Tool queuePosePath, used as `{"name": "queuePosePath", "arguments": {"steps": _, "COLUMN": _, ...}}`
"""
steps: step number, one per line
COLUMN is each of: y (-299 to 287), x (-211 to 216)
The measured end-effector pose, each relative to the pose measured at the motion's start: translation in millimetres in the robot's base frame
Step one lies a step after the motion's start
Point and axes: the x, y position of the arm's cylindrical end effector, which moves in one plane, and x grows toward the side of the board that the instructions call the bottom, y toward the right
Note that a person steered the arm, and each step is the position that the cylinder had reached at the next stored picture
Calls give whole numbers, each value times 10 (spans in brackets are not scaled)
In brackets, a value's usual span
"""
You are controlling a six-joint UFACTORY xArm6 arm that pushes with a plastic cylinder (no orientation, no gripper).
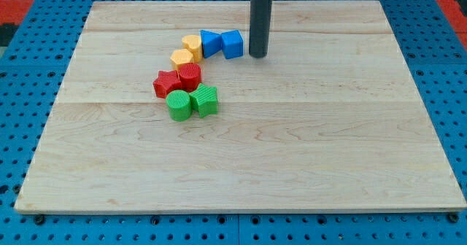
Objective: Push the blue cube to the top left
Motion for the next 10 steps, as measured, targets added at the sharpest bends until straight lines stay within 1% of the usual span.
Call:
{"name": "queuePosePath", "arguments": {"steps": 1, "y": -327, "x": -259}}
{"name": "queuePosePath", "arguments": {"steps": 2, "y": -480, "x": -766}}
{"name": "queuePosePath", "arguments": {"steps": 3, "y": -181, "x": -884}}
{"name": "queuePosePath", "arguments": {"steps": 4, "y": -102, "x": -1106}}
{"name": "queuePosePath", "arguments": {"steps": 6, "y": -1559, "x": -1143}}
{"name": "queuePosePath", "arguments": {"steps": 7, "y": -1641, "x": -895}}
{"name": "queuePosePath", "arguments": {"steps": 8, "y": -1755, "x": -777}}
{"name": "queuePosePath", "arguments": {"steps": 9, "y": -2047, "x": -1079}}
{"name": "queuePosePath", "arguments": {"steps": 10, "y": -2022, "x": -1066}}
